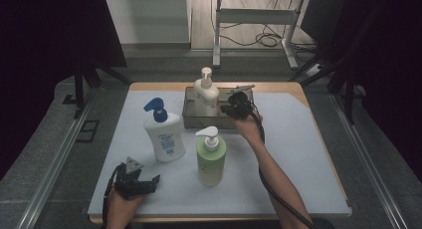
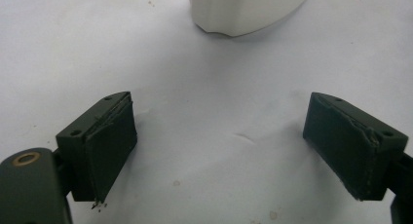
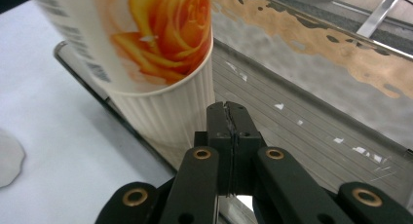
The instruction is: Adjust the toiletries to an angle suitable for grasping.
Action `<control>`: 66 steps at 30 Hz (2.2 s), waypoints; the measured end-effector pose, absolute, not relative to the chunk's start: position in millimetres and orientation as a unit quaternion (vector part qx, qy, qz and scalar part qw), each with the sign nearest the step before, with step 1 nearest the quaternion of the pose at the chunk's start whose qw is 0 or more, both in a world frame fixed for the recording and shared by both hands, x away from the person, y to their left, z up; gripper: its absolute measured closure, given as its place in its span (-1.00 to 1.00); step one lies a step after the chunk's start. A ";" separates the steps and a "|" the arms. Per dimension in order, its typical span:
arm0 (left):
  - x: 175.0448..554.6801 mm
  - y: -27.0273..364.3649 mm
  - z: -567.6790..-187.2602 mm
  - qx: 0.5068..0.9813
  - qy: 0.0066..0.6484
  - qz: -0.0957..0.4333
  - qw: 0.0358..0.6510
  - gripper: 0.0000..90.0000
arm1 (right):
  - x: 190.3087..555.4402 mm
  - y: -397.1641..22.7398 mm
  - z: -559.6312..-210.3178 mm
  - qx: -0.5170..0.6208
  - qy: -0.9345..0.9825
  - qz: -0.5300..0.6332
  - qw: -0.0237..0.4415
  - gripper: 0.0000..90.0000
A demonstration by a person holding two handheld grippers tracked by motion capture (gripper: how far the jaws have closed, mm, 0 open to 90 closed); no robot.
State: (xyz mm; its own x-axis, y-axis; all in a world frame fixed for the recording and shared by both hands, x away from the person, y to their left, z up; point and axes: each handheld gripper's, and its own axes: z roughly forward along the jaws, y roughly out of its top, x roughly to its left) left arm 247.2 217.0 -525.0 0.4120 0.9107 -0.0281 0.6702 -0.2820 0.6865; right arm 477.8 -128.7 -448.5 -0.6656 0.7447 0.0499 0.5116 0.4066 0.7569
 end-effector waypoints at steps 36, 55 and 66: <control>247.3 217.0 -525.0 0.778 0.508 0.189 0.318 -0.73 | 489.9 -102.3 -461.2 0.401 0.824 0.378 0.132 1.00; 247.3 216.9 -525.0 0.778 0.509 0.189 0.318 -0.73 | 488.6 -82.3 -464.8 0.389 0.831 0.378 0.124 0.99; 247.3 216.9 -525.0 0.777 0.509 0.189 0.318 -0.73 | 487.5 -72.9 -465.7 0.383 0.835 0.376 0.122 0.99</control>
State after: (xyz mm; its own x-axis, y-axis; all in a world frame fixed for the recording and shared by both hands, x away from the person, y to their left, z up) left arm 247.3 216.9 -525.0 0.4111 0.9111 -0.0299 0.6709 -0.2802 0.6865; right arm 487.5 -72.9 -465.7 -0.6762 0.7318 0.0846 0.5487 0.4237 0.7207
